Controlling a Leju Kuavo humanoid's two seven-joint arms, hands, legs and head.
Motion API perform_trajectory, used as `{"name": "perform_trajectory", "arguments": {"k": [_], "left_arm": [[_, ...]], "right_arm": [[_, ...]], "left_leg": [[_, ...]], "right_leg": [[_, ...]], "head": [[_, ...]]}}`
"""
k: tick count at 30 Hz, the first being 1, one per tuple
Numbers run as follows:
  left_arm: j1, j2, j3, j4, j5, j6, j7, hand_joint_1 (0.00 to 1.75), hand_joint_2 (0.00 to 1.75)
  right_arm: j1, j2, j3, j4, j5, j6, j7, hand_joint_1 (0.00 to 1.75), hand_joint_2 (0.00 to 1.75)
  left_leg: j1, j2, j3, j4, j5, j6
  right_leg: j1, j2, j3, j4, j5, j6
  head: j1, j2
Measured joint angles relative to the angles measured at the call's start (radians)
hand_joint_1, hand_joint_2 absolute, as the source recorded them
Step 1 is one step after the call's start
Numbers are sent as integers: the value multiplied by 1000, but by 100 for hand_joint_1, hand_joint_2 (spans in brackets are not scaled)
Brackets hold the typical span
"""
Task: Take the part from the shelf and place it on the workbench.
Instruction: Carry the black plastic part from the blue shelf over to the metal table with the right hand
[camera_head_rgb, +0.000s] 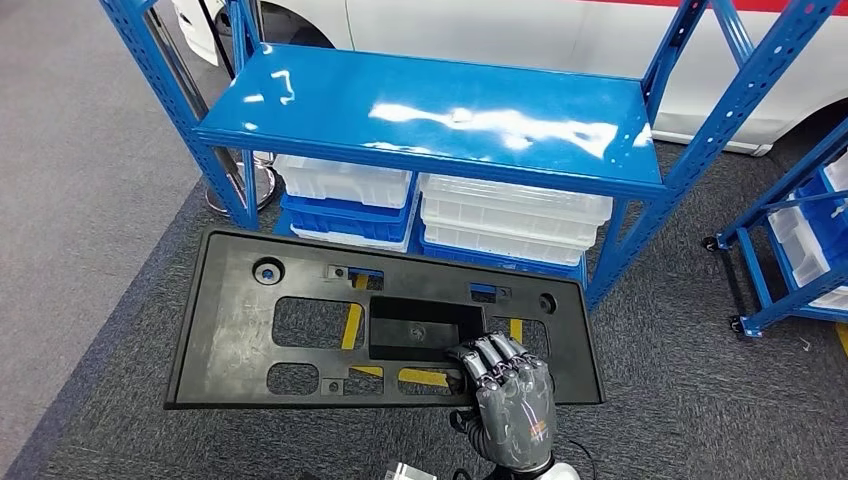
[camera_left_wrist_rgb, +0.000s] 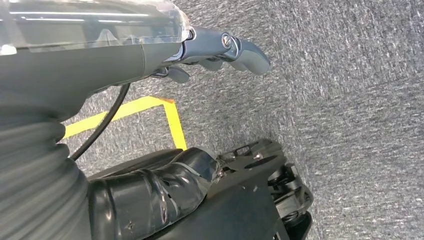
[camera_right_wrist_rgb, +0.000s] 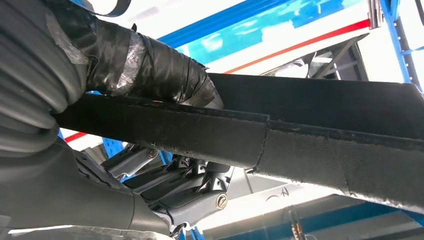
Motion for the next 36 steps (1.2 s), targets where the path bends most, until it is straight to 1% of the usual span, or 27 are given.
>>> {"name": "perform_trajectory", "arguments": {"k": [1,2,4,5,6,7,9,10,11,12,13,15,17,18,19,21,23,25,26,27,28,29,31,32,33,35,36], "left_arm": [[1,0,0,0,0,1,0,0,175],[2,0,0,0,1,2,-1,0,175],[3,0,0,0,3,2,-1,0,175],[2,0,0,0,5,2,-2,0,175],[2,0,0,0,5,2,-2,0,175],[3,0,0,0,6,2,-2,0,175],[4,0,0,0,6,2,-3,0,175],[4,0,0,0,6,2,-3,0,175],[5,0,0,0,6,2,-4,0,175],[5,0,0,0,6,2,-4,0,175],[6,0,1,0,6,2,-5,0,175],[7,0,1,0,6,2,-6,0,175],[8,2,2,0,6,2,-7,0,175],[9,2,2,0,6,2,-7,0,175],[8,2,2,0,6,2,-7,0,175],[7,2,2,0,6,3,-8,0,175],[8,2,3,0,6,3,-9,0,175],[9,2,5,0,7,3,-9,0,175],[10,2,5,0,7,4,-9,0,175],[10,2,6,0,7,4,-9,0,175],[10,2,6,0,8,4,-9,0,175],[9,1,6,0,8,5,-9,0,175],[9,1,7,0,9,5,-9,0,175],[9,0,7,0,9,5,-9,0,175],[8,1,8,0,9,6,-10,0,175],[6,1,10,0,9,6,-11,0,175],[5,1,11,0,9,6,-12,0,175]], "right_arm": [[0,0,0,1,-2,0,0,175,175],[0,0,0,1,-4,0,0,175,175],[3,0,0,1,-8,0,-1,175,175],[4,0,0,1,-10,0,-1,175,175],[4,0,0,1,-13,0,-2,175,175],[5,0,0,1,-15,0,-2,175,175],[8,0,0,2,-17,0,-4,175,175],[11,0,-1,2,-19,0,-6,175,175],[14,0,-2,3,-20,0,-9,175,175],[16,0,-5,3,-21,0,-12,175,175],[18,0,-7,4,-22,0,-18,175,175],[22,2,-14,3,-24,0,-31,175,175],[28,6,-23,0,-28,0,-47,175,175],[32,9,-29,-2,-31,0,-54,175,175],[36,11,-34,-5,-33,0,-60,175,175],[47,15,-50,-13,-39,-1,-74,175,175],[57,22,-70,-21,-44,-1,-94,175,175],[71,29,-91,-27,-50,-1,-111,175,175],[80,32,-101,-30,-52,-1,-119,175,175],[88,36,-112,-33,-55,-1,-125,175,175],[96,39,-123,-38,-57,-1,-132,175,175],[101,44,-134,-44,-58,-1,-139,175,175],[110,55,-156,-57,-60,-1,-156,175,175],[115,61,-167,-64,-61,-1,-164,175,175],[120,69,-180,-70,-62,-1,-172,175,175],[133,81,-204,-84,-68,-1,-185,175,175],[137,87,-216,-91,-72,-1,-193,175,175]], "left_leg": [[-2,3,-6,7,1,-4],[-3,6,-10,12,3,-9],[-4,13,-14,15,7,-21],[-3,12,-18,21,0,-28],[-1,8,-26,41,-18,-35],[0,1,-42,80,-48,-40],[3,-7,-88,201,-121,-48],[4,-8,-108,256,-144,-50],[4,-8,-113,283,-146,-51],[4,-9,-102,274,-129,-50],[5,-12,-74,230,-99,-47],[5,-45,-1,100,-45,-36],[4,-75,39,23,-31,-26],[3,-76,44,14,-34,-24],[3,-67,44,5,-34,-22],[8,-47,47,-12,-30,-12],[11,-26,48,-22,-25,-4],[9,-6,45,-18,-27,-1],[9,4,44,-15,-28,0],[9,14,43,-12,-30,-1],[9,23,43,-8,-33,-3],[9,31,44,-3,-37,-5],[4,45,42,8,-46,-15],[1,52,41,12,-49,-20],[-1,58,41,14,-51,-24],[1,68,42,16,-55,-34],[2,59,38,27,-66,-39]], "right_leg": [[3,-7,28,-49,-3,-4],[6,-12,39,-74,-11,-9],[7,-5,34,-83,-9,-23],[5,0,31,-85,-3,-31],[3,4,28,-88,3,-39],[1,7,24,-90,9,-46],[2,16,13,-88,16,-51],[3,21,9,-87,19,-52],[4,27,5,-85,21,-51],[4,34,2,-83,22,-50],[4,42,1,-82,23,-49],[4,58,-1,-80,25,-44],[2,74,-8,-79,31,-34],[0,82,-12,-80,35,-28],[0,90,-16,-81,38,-21],[4,77,-28,-62,25,-11],[5,44,-70,26,-27,-3],[2,31,-131,151,-80,3],[0,29,-148,187,-86,5],[-1,26,-149,188,-73,7],[-2,20,-129,148,-43,7],[-3,7,-96,82,-8,6],[3,-25,-42,-30,30,-2],[6,-33,-33,-53,33,-8],[10,-31,-35,-56,30,-15],[8,-13,-38,-60,35,-27],[6,-5,-39,-62,38,-33]], "head": [[0,0],[0,0],[-1,0],[0,0],[-1,0],[-1,0],[-1,0],[-1,0],[-1,0],[-1,0],[-1,0],[-1,0],[-1,0],[-1,0],[-1,0],[0,0],[1,0],[2,0],[2,0],[2,0],[2,0],[2,0],[2,0],[1,0],[1,0],[1,0],[1,0]]}}
